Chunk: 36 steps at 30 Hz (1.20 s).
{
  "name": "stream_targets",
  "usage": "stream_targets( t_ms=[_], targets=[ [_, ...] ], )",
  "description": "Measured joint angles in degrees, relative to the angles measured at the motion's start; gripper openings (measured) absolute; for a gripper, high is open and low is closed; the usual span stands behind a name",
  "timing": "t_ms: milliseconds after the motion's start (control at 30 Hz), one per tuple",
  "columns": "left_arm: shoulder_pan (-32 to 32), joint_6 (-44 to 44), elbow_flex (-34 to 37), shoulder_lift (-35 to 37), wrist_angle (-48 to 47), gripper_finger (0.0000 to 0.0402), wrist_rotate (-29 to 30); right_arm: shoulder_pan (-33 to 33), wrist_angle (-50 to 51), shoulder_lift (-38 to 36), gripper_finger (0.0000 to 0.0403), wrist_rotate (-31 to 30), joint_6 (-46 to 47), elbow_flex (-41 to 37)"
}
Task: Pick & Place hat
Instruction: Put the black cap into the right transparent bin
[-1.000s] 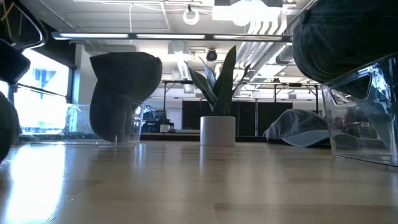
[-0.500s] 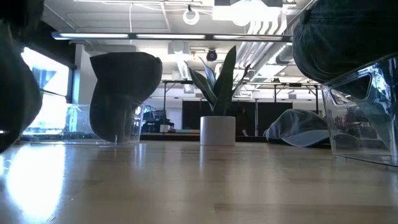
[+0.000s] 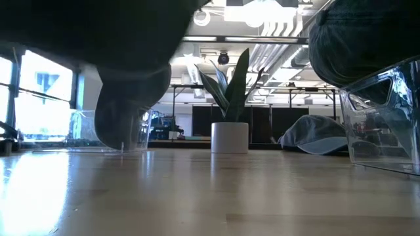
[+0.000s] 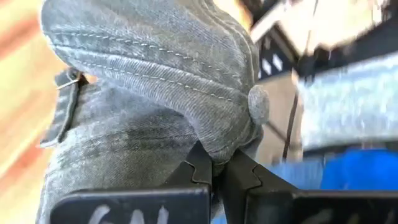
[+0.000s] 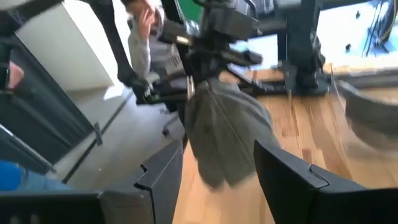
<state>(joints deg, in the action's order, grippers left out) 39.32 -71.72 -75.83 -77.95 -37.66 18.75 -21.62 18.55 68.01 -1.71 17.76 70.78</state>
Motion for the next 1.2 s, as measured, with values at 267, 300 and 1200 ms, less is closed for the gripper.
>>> stream_targets(
  t_ms=[267,300,1200],
  targets=[
    [-6.82,7.72,-4.5,0.0,0.66,0.0001,-0.6,2.06,-7.58,4.98,0.0261,2.58,-6.22,0.0],
    [-7.73,8.68,-4.65,0.0,0.99,0.0001,-1.43,2.33,-7.66,5.8,0.0268,2.04,-7.49,0.0],
    [-13.45,14.48,-4.79,-0.02,5.08,0.0001,-4.81,5.95,-14.87,21.09,0.0212,12.79,-10.17,0.02]
  ],
)
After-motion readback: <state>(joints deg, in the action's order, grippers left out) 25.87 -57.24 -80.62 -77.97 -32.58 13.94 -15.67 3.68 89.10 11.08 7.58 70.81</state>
